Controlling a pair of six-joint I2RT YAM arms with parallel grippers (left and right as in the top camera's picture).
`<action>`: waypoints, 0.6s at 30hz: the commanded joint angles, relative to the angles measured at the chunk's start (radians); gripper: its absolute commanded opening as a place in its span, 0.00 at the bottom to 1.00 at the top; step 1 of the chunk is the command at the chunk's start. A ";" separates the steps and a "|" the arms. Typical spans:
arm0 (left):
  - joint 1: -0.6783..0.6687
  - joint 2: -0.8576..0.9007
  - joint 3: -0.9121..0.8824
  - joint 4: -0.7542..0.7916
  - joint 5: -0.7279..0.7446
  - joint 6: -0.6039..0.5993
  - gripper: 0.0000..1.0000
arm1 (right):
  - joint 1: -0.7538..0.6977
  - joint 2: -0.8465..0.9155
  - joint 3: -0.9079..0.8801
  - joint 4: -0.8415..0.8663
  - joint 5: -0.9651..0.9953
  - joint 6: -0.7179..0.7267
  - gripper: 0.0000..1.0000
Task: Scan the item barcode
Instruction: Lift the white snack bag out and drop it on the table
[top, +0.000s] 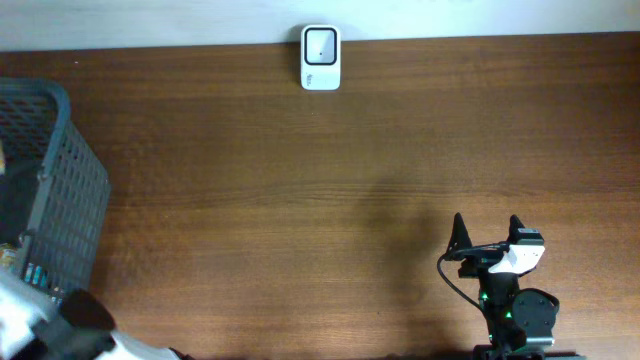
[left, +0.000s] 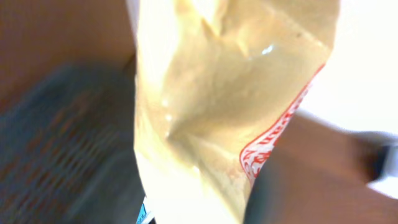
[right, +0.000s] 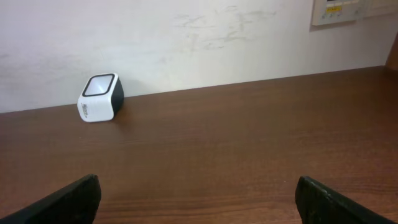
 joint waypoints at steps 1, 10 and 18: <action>-0.180 -0.097 0.029 -0.026 0.102 -0.017 0.00 | -0.004 -0.008 -0.008 -0.001 0.009 0.003 0.99; -0.901 0.061 -0.175 -0.118 -0.671 -0.029 0.00 | -0.004 -0.008 -0.008 -0.001 0.009 0.003 0.99; -1.090 0.333 -0.320 -0.090 -0.704 -0.138 0.00 | -0.004 -0.008 -0.008 -0.001 0.009 0.003 0.99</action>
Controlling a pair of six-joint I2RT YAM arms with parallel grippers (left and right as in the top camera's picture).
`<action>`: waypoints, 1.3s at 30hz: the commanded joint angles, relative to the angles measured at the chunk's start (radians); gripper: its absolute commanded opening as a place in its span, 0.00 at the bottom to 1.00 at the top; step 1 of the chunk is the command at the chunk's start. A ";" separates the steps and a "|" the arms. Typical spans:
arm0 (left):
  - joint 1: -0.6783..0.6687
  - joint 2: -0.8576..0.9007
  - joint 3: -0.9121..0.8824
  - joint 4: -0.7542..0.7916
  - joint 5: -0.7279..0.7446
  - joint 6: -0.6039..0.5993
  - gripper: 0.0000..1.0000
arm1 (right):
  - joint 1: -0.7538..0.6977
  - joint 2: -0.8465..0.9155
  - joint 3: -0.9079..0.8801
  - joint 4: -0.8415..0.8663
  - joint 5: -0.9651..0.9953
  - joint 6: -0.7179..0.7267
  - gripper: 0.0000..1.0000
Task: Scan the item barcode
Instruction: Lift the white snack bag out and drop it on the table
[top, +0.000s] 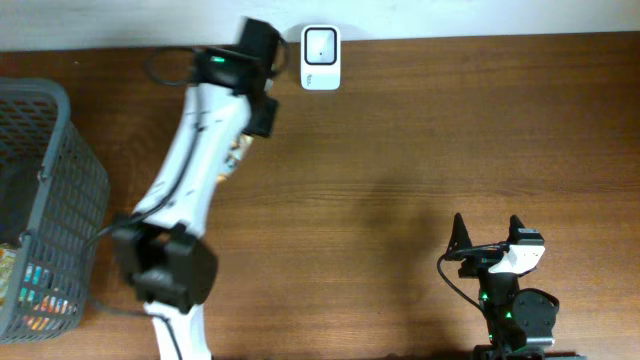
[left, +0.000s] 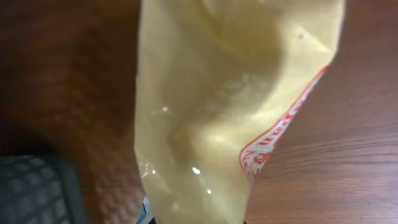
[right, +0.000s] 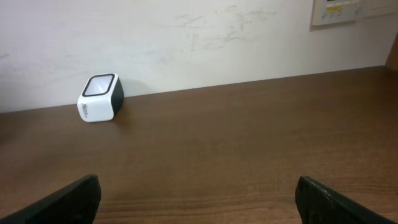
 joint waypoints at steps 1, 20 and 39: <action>-0.095 0.115 -0.010 0.012 -0.071 -0.040 0.00 | -0.004 -0.008 -0.008 -0.001 0.009 0.003 0.99; -0.275 0.219 0.221 -0.035 0.019 -0.039 0.49 | -0.004 -0.008 -0.008 -0.001 0.009 0.003 0.99; 0.565 0.157 1.080 -0.384 0.161 -0.278 0.70 | -0.004 -0.008 -0.008 -0.001 0.009 0.003 0.99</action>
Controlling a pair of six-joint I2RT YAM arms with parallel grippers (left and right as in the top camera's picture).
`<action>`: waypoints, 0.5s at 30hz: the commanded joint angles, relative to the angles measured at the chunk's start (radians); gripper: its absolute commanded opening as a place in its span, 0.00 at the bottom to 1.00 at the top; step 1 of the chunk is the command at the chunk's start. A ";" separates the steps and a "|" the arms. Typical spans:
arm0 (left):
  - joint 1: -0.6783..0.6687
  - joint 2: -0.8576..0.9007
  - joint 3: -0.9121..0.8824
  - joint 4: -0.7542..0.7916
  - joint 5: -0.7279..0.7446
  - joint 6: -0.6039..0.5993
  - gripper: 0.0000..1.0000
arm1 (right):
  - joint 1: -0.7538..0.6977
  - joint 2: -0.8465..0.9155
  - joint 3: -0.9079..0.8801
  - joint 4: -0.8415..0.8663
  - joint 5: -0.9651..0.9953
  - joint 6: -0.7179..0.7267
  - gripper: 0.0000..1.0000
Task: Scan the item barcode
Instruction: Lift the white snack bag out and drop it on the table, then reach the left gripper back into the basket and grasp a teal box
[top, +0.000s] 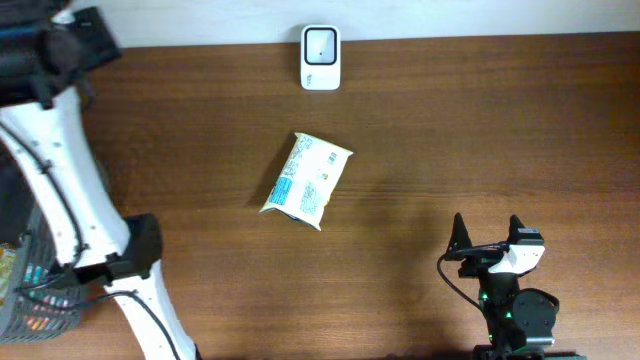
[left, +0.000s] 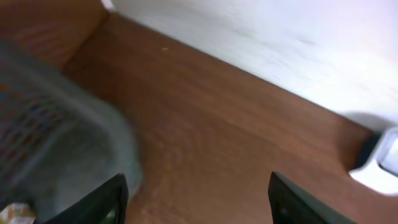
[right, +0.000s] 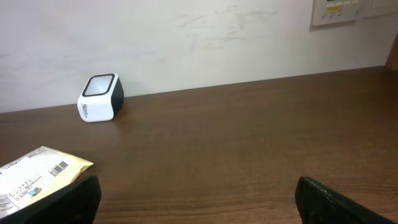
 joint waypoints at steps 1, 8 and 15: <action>0.132 -0.021 0.008 -0.004 0.053 -0.039 0.70 | -0.004 -0.008 -0.008 -0.001 0.009 0.003 0.99; 0.298 -0.118 -0.218 -0.004 0.031 -0.039 0.66 | -0.004 -0.008 -0.008 -0.001 0.009 0.003 0.99; 0.523 -0.268 -0.621 0.013 0.037 -0.089 0.71 | -0.004 -0.008 -0.008 -0.001 0.009 0.003 0.99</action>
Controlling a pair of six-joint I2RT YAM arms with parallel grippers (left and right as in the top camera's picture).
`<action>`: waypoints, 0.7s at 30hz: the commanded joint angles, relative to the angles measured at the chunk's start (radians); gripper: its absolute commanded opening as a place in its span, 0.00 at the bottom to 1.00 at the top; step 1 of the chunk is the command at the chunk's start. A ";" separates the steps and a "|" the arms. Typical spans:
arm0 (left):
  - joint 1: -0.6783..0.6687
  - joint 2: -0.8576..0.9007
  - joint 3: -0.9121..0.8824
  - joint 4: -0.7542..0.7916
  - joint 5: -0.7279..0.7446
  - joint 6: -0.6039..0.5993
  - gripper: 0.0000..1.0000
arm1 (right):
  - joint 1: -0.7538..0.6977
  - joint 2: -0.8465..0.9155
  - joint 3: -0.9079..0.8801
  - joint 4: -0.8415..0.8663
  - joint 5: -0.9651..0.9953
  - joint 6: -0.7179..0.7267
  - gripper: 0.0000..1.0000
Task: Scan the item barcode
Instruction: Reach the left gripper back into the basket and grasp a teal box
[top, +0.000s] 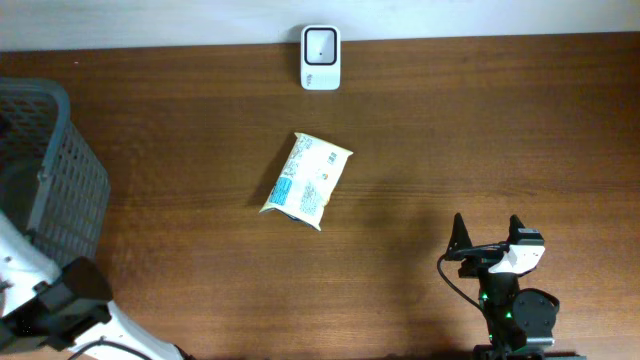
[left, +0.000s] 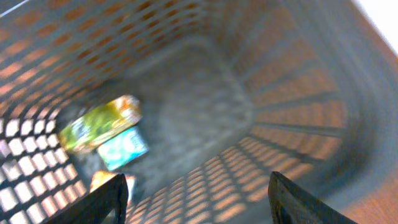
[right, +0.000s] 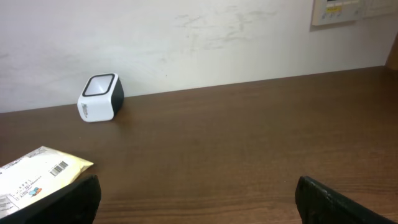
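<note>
A pale yellow snack packet (top: 306, 180) lies flat in the middle of the table, label side up. Its barcode (right: 57, 167) shows at the left edge of the right wrist view. The white barcode scanner (top: 320, 58) stands at the far edge against the wall, also seen as scanner (right: 99, 98). My left gripper (left: 196, 205) is open over the inside of the grey basket (left: 292, 93), holding nothing. My right gripper (right: 199, 205) is open and low at the front right, facing the scanner, with its fingers (top: 460, 235) pointing up the table.
The grey mesh basket (top: 60, 170) stands at the table's left edge. Inside it lie a green-yellow pack (left: 99, 121), a teal pack (left: 124, 146) and an orange item under the left finger. The left arm's base (top: 70, 300) is at the front left.
My left arm has swung from the far left corner of the table back to the basket. The left wrist view now looks down into it. The packet, the scanner and the right arm have not moved.
My left gripper first held the packet close to the basket at the left. Then it held it near the scanner at the far edge. Later the packet lay on the table's middle with the gripper open, and now that gripper is over the basket.
</note>
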 joint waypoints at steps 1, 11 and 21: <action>0.109 -0.026 -0.126 0.025 0.014 -0.030 0.71 | -0.004 -0.007 -0.008 -0.001 0.009 0.003 0.99; 0.204 -0.026 -0.778 0.364 0.014 -0.032 0.69 | -0.004 -0.007 -0.008 -0.002 0.009 0.003 0.99; 0.211 -0.026 -1.186 0.764 -0.059 -0.032 0.64 | -0.004 -0.007 -0.008 -0.001 0.009 0.003 0.99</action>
